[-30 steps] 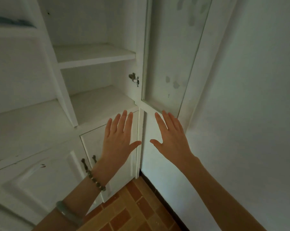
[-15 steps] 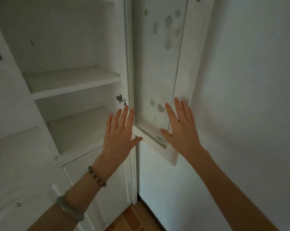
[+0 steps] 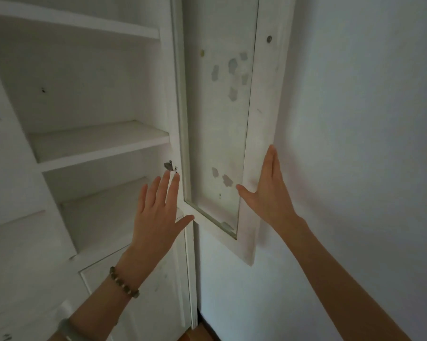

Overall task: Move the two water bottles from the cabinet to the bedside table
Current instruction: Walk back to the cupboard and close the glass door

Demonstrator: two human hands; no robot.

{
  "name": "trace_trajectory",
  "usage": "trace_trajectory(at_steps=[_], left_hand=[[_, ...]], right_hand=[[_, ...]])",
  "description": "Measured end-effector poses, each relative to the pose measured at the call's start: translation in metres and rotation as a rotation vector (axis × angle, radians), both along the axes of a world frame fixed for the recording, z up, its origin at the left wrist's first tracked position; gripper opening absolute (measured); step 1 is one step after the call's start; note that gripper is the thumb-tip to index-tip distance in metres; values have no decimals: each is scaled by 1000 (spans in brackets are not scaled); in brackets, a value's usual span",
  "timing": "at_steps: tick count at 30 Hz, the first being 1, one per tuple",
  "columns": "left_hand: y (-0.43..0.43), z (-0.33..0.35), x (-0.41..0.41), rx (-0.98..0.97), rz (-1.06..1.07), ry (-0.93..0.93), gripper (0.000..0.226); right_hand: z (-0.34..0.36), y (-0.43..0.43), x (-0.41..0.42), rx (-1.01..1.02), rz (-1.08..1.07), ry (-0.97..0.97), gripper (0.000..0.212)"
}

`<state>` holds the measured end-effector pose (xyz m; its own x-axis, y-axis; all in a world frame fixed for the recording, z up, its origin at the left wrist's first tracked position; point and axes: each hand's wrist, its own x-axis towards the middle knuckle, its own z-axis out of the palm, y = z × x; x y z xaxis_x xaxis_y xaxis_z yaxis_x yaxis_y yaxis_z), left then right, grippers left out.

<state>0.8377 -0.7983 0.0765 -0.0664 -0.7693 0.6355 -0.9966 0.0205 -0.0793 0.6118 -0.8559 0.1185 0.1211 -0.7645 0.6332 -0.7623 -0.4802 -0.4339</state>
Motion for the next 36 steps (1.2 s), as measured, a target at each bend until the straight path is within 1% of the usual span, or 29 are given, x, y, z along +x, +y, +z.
trace_trajectory(at_steps=[3,7,11,17,26,30,36], left_hand=[[6,-1,9,15,39,9,87],[16,-5,22,37,101,33,89],[32,-9,36,50,188,65,88],[76,-14,66,36,346,64,84],[133,-21,112,33,585,73,80],[140,-23,131,44,664,54,78],[123,-18,168,60,708,36,77]], right_hand=[[-1,5,6,-20,12,-42,104],[-9,23,20,-60,56,-12,104],[-23,41,48,-163,142,85,100],[-31,54,99,-308,356,252,87],[-28,56,194,-325,569,352,85],[-26,44,240,-333,591,364,89],[-23,14,300,-403,570,454,85]])
